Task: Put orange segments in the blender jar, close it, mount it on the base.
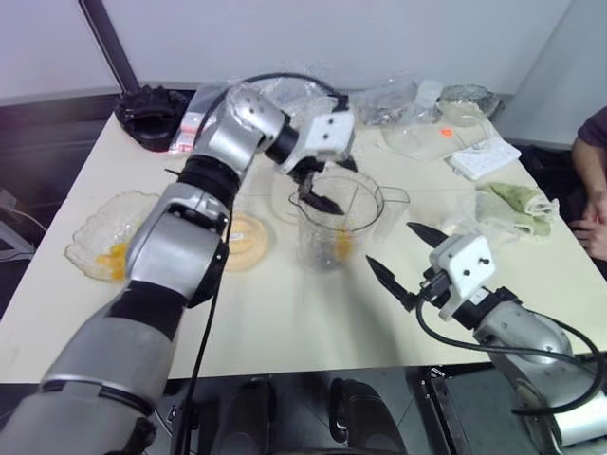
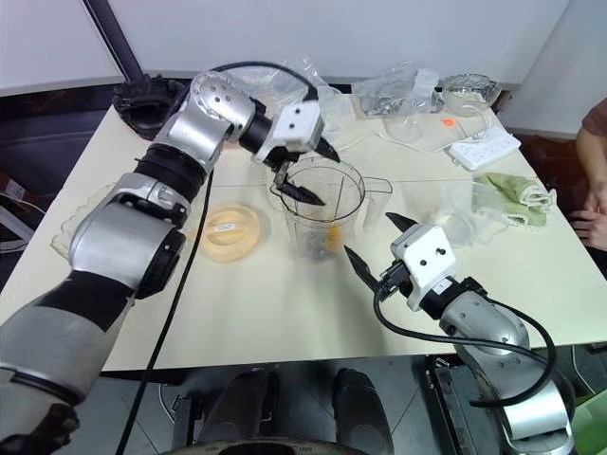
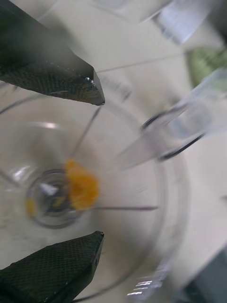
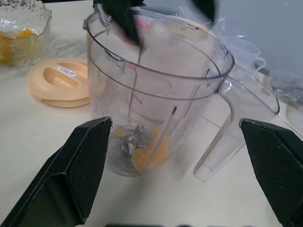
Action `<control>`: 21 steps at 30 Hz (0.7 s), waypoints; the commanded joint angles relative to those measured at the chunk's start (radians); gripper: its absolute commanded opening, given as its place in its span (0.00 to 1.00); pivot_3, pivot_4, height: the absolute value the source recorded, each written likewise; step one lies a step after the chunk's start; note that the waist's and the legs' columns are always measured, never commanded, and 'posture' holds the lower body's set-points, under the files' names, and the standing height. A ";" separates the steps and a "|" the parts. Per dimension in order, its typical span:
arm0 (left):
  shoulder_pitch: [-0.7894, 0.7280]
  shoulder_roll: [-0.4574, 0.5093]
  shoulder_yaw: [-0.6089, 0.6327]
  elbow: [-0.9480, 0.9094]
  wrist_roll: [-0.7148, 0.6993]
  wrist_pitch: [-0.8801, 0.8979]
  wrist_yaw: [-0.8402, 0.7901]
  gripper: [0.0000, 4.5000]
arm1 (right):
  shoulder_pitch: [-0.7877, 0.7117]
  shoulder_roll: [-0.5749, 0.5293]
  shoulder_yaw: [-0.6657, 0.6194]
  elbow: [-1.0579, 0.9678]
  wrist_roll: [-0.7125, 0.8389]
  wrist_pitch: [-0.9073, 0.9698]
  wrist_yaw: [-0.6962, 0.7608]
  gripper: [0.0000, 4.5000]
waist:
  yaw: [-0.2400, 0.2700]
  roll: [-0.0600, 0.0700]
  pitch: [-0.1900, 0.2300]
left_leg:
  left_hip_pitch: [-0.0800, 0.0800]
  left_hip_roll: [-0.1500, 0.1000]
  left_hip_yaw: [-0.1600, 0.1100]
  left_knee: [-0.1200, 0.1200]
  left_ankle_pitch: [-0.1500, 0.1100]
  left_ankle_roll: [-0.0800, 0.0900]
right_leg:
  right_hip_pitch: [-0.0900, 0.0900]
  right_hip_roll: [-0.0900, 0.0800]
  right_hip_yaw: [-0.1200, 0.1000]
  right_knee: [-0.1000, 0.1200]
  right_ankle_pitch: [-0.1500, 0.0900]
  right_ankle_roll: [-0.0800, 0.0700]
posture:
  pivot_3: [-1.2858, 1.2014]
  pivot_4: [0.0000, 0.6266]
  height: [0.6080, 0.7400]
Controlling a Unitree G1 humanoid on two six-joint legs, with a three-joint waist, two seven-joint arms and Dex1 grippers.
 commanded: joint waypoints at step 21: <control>0.745 0.390 0.399 -1.530 -0.764 1.231 0.304 0.99 | 0.073 0.099 -0.206 0.153 0.051 -0.067 -0.058 1.00 | -0.026 0.005 0.000 | 0.004 0.004 0.000 -0.002 0.000 -0.001 | 0.000 0.000 0.008 0.005 0.000 0.000 | 0.52 0.24 1.00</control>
